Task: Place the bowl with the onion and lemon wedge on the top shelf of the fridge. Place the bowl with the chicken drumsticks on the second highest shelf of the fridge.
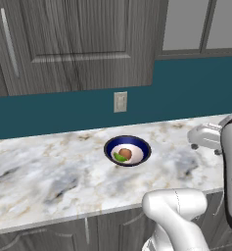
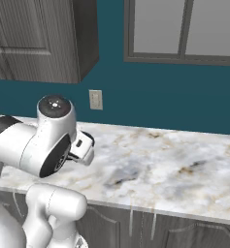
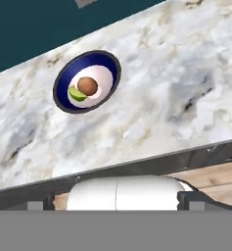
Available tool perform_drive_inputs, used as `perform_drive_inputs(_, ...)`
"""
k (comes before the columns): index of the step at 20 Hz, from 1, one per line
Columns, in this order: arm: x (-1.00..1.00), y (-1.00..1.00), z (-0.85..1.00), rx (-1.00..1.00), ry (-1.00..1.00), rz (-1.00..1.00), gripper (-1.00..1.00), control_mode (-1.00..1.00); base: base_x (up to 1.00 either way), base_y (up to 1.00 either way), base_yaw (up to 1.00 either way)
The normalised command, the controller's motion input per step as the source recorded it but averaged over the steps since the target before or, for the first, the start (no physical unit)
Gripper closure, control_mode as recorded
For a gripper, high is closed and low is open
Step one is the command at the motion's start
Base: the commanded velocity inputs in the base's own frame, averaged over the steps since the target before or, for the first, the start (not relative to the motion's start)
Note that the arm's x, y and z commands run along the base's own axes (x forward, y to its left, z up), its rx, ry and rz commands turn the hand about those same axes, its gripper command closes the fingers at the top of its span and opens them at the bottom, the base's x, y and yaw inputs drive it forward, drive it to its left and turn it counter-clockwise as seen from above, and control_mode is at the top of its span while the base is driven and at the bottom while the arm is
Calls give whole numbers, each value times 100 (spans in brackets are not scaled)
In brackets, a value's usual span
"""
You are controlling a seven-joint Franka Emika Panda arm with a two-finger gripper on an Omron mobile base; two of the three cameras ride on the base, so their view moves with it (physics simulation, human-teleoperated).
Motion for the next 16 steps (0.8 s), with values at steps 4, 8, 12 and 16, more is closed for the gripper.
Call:
perform_drive_inputs(4,12,22,-63,31,25,-2,-100,-100,0,0,0)
perform_drive_inputs(8,54,38,-30,17,11,-9,-100,-100,0,0,0)
perform_drive_inputs(12,61,47,-10,0,0,-11,-100,-100,0,0,0)
perform_drive_inputs(16,64,25,-36,0,0,-14,-100,-100,0,0,0)
